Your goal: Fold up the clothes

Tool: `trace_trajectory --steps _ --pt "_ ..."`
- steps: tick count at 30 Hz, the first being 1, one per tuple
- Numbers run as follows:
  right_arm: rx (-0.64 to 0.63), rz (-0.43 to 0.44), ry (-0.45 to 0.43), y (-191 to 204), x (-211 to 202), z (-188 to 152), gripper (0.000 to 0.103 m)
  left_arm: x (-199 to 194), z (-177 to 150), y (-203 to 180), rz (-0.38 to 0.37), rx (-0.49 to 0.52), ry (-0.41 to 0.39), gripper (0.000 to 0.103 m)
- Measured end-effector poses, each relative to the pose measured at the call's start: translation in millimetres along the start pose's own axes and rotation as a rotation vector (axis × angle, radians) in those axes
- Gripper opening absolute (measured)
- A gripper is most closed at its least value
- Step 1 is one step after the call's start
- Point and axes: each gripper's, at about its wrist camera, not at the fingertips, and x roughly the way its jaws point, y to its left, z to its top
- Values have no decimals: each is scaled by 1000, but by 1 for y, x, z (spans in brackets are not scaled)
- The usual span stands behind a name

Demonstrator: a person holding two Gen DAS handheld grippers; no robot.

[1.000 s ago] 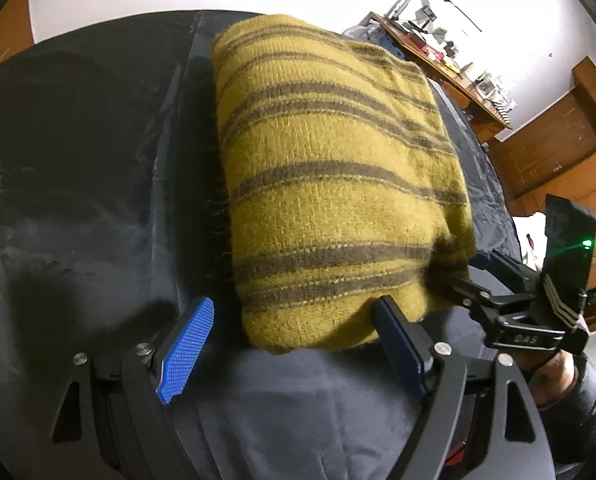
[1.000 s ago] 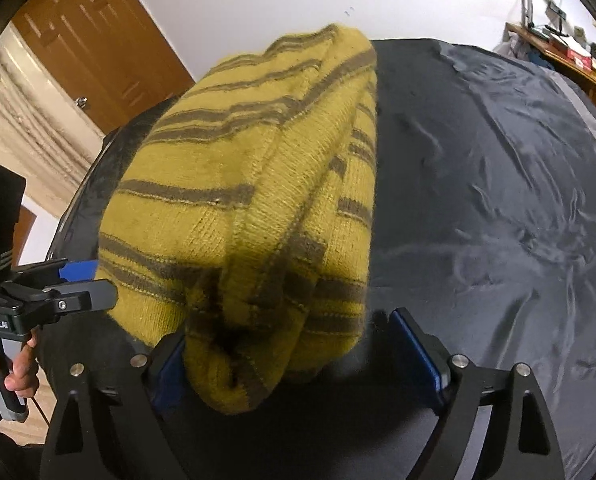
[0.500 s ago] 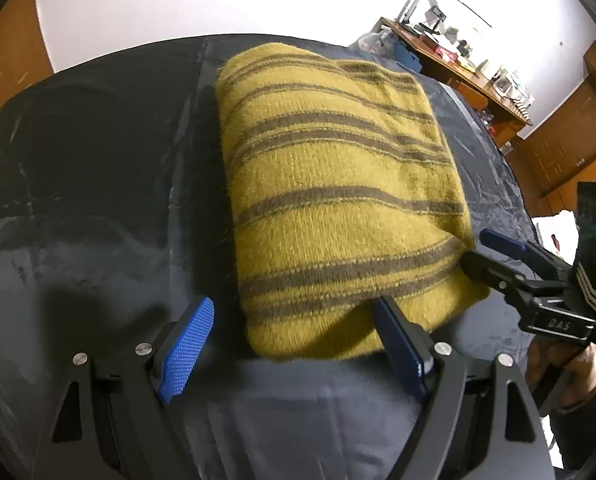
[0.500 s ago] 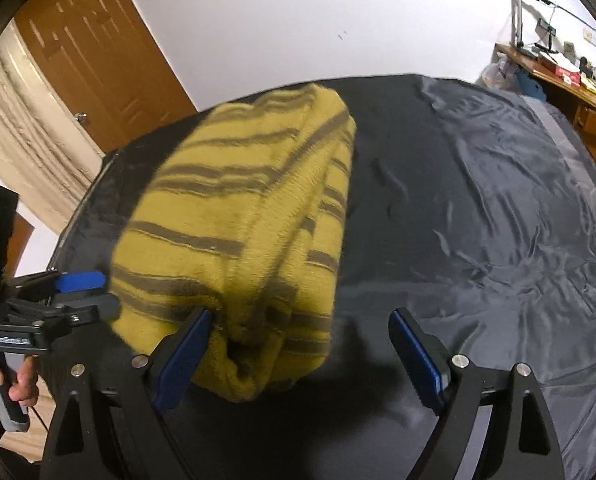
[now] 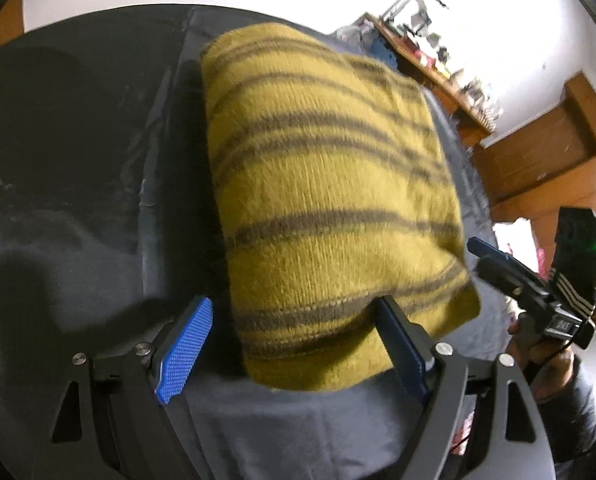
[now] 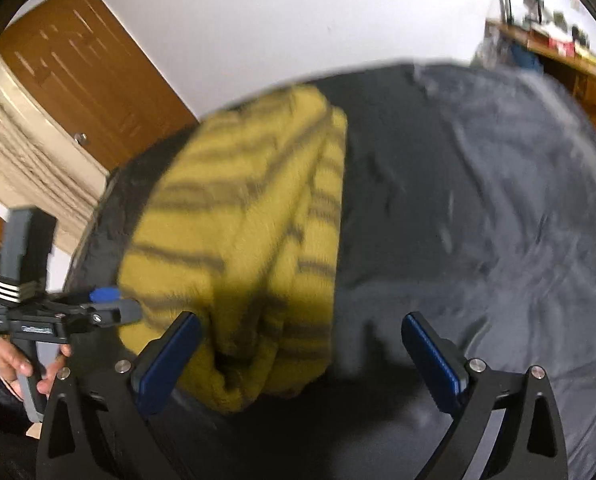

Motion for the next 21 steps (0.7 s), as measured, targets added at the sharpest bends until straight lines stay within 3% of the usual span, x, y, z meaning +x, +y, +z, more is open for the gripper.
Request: trace_trajectory --steps 4,6,10,13,16,18,21 --pt "54 71 -74 -1 -11 21 101 -8 11 18 -73 -71 -28 86" --pt "57 100 -54 4 2 30 101 -4 24 26 -82 -97 -28 86" --pt "38 74 6 9 41 41 101 12 39 34 -126 -142 -31 86" --pt "58 66 57 2 66 45 101 24 47 26 -143 -124 -32 87" --pt "100 108 89 -8 84 46 101 35 53 24 -167 -112 -20 88" --pt "123 146 102 -12 91 47 101 39 53 29 -181 -123 -9 97" --pt "153 202 126 -14 104 50 101 48 56 37 -220 -177 13 101"
